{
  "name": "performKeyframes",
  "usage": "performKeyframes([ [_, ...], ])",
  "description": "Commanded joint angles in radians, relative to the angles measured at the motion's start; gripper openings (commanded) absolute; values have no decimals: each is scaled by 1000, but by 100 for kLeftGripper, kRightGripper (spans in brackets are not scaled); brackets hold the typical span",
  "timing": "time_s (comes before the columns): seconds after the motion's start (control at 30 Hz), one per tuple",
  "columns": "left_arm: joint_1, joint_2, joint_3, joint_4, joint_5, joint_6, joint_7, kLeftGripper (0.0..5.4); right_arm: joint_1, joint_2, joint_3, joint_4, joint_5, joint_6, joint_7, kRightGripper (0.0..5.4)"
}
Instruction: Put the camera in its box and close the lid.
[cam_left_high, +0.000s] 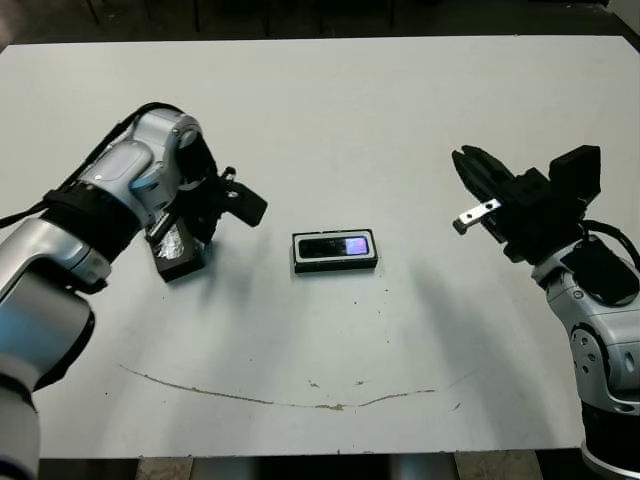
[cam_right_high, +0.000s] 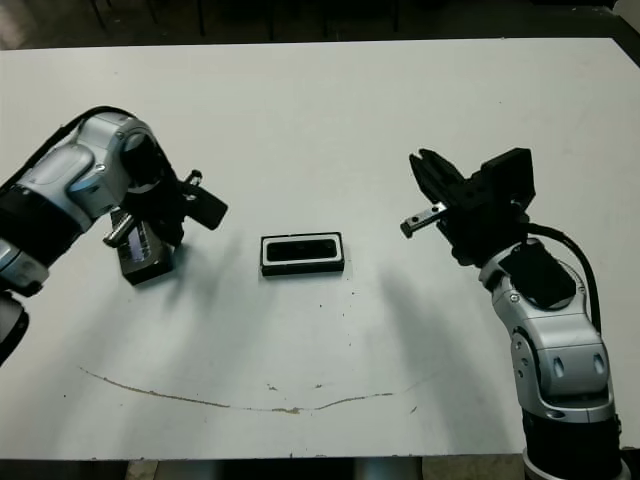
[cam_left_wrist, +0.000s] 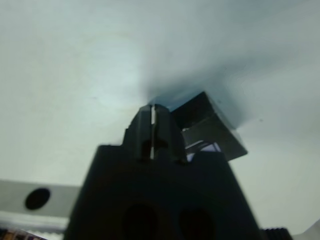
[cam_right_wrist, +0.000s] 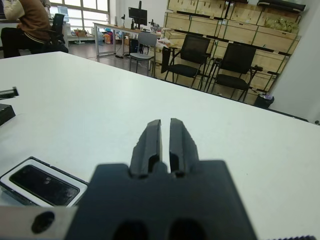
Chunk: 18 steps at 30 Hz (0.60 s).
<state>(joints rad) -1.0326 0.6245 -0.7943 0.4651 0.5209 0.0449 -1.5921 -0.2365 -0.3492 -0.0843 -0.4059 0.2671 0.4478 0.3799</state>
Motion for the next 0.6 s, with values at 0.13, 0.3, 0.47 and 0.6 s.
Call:
performKeyframes([
  [0.13, 92, 94, -106, -44, -82, 36, -22, 0, -1, -13, -2, 22, 10, 9, 12, 1],
  [0.3, 100, 141, -142, -53, -119, 33, -22, 0, -5, -21, -1, 22, 7, 18, 10, 1],
  [0.47, 118, 169, -155, -84, -143, 34, -22, 0, -7, -24, 0, 29, 9, 17, 14, 1],
  [0.6, 152, 206, -82, -217, -228, 125, -22, 0, -8, -29, 4, 29, 4, 14, 16, 1],
])
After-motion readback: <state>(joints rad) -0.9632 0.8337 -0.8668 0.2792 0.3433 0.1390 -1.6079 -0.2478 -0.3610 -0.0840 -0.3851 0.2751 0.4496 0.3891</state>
